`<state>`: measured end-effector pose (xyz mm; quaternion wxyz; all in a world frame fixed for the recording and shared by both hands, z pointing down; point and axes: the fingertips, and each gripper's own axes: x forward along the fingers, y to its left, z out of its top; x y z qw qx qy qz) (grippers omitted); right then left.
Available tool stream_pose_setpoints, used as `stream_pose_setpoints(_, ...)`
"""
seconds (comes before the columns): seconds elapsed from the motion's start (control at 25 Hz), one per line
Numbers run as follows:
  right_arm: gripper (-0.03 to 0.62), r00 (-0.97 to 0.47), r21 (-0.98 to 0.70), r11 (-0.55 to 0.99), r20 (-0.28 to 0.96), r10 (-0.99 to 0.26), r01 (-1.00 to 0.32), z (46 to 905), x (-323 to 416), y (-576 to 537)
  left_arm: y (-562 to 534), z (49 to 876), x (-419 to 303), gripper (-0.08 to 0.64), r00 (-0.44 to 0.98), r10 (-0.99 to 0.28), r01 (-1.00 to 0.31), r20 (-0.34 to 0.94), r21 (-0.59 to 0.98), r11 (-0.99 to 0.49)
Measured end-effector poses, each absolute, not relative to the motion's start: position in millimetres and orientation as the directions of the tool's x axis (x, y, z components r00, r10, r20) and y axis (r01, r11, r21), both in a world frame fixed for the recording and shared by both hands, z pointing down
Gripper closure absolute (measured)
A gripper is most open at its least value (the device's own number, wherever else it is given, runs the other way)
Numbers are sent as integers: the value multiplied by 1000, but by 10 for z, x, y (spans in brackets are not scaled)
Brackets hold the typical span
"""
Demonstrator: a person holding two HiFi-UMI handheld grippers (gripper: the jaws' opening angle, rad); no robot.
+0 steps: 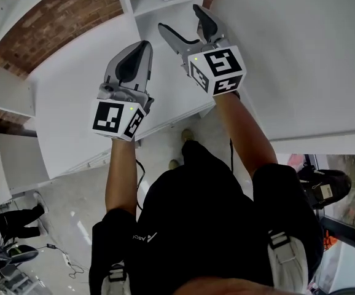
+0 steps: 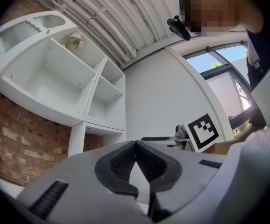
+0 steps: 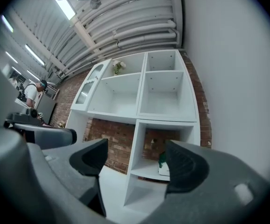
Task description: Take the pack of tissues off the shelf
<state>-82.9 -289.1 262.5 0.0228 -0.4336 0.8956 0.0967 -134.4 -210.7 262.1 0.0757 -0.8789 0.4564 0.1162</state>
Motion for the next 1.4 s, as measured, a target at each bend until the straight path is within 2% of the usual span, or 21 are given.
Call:
stream_pose_setpoints(0.4,181,-588,117,578,-77,-805,-808,2862,-716,-4113,-3171,2772,-1271,561,517,-821,-846,-242,2,-533)
stream_pose_setpoints(0.68,178,-583,91,580,-7,-813,-810,3143,-701,-4872,-3747,2868,-1188,561,477,-852,-870,-215,20,-493)
stream_pose_setpoints(1.04,135,-515,68,524,111,-850,-849,3551,-847,-5598,-4079,3003,-1291,561,493,-851,-862,-180,31,-506)
stream_pose_setpoints(1.4,126,-466,94,490,195,-863,-867,3820,-935,-6003,-4303,3114,-1392,561,532,-830,-836,-167,50,-546)
